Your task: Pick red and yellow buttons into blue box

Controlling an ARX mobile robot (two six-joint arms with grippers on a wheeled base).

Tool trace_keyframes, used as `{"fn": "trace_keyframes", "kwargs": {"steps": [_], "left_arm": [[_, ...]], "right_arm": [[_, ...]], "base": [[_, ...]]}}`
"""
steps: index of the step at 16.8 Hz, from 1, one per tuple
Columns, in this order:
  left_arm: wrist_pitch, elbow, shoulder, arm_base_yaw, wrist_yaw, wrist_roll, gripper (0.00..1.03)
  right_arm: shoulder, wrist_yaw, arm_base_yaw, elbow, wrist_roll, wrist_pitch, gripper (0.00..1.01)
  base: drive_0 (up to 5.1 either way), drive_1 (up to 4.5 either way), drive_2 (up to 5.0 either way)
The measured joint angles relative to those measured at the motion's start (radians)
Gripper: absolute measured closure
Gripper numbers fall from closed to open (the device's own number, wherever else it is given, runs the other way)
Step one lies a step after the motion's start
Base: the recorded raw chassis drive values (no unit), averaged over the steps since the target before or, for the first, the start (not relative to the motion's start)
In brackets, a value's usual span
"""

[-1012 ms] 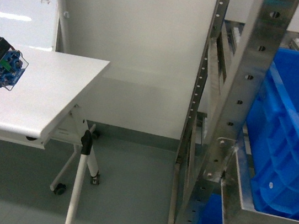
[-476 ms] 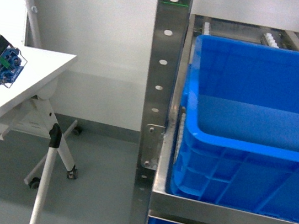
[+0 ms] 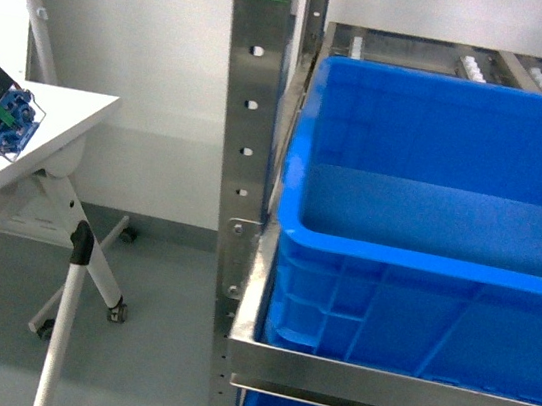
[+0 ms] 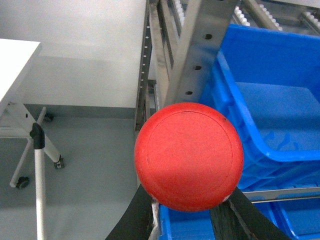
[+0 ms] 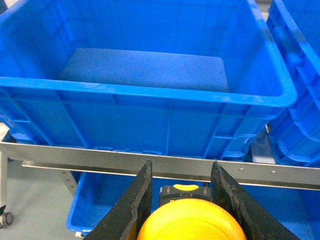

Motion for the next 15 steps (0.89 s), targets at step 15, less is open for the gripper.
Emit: {"fn": "trace_keyframes", "kwargs": {"steps": [15], "left_arm": [[0.0,0.0,0.0,-0.001,0.0,0.0,0.84]], "right_arm": [[0.0,0.0,0.0,0.0,0.0,0.0,0.69]], "base": [[5.0,-2.41,-2.4]]}}
